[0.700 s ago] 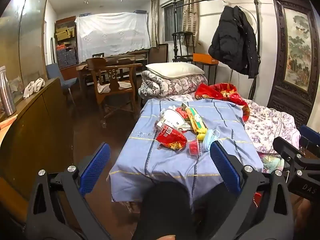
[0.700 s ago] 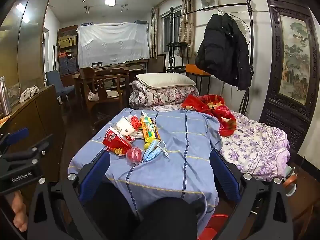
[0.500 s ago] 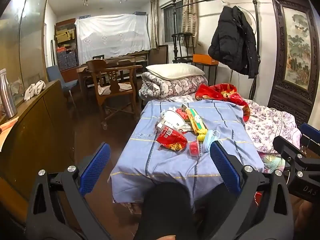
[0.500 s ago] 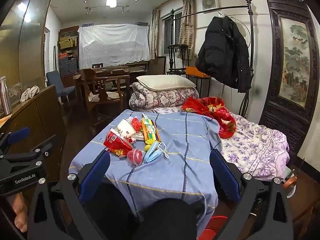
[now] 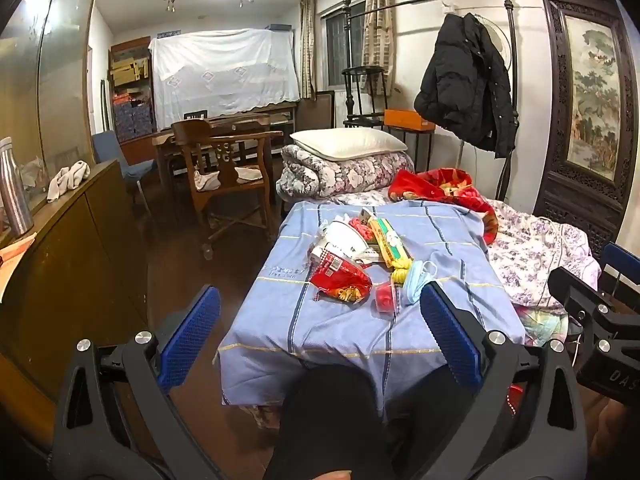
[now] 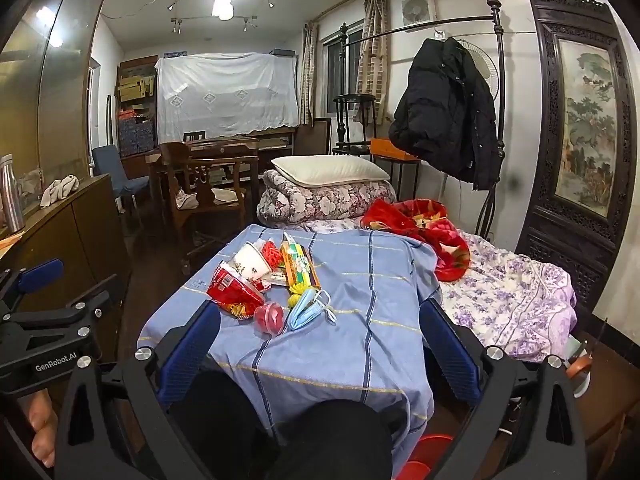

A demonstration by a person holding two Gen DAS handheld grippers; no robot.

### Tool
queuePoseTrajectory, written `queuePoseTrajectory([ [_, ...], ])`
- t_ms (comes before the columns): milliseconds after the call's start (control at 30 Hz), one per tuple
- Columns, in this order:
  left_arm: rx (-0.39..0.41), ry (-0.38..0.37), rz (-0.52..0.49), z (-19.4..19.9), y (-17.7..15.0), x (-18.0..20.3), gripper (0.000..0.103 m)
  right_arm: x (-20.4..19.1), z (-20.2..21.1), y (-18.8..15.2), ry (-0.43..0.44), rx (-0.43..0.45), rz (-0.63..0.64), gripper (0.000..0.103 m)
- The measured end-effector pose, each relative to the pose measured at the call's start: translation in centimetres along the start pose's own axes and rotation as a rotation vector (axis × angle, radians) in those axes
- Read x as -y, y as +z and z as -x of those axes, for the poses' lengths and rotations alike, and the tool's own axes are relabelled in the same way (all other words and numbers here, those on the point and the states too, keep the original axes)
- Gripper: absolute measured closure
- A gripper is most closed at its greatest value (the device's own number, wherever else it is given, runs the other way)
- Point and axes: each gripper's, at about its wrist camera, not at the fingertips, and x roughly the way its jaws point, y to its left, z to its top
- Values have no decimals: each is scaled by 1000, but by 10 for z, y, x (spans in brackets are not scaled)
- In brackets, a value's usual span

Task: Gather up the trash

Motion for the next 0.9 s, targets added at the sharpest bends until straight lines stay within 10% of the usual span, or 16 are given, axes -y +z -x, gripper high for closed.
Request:
queuePoseTrajectory([
  [900, 3, 0, 1, 1, 0, -1, 7, 0, 8, 2, -8, 16, 7, 6],
])
